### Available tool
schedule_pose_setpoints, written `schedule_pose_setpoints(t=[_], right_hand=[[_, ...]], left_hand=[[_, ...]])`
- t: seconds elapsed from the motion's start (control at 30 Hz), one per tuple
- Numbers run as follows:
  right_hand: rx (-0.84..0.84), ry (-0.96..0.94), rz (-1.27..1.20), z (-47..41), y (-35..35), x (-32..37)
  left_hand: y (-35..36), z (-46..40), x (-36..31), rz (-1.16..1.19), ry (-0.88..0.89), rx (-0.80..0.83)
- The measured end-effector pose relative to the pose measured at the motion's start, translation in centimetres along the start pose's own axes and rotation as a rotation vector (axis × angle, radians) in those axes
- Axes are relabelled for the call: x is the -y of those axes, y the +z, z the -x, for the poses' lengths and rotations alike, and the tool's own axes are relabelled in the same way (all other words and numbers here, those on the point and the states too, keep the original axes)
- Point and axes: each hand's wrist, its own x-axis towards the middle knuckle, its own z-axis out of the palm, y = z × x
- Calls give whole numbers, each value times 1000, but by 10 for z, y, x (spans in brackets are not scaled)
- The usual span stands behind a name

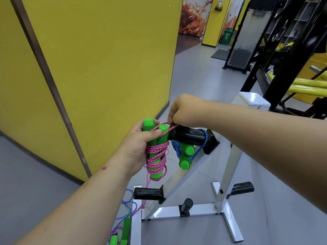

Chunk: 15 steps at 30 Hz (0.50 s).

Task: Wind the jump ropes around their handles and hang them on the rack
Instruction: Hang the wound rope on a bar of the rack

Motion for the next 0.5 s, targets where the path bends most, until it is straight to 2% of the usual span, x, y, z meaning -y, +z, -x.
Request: schedule_pose_setpoints(t=[0.17, 0.37, 0.5], right_hand=[[14, 4, -13, -1, -1, -2], [50, 11, 20, -4, -2, -6], [44, 12, 73, -7, -1, -9]], left_hand=[[11, -5, -4, 115, -20, -104], [10, -8, -5, 114, -46, -170], [11, -10, -5, 50, 2, -204]])
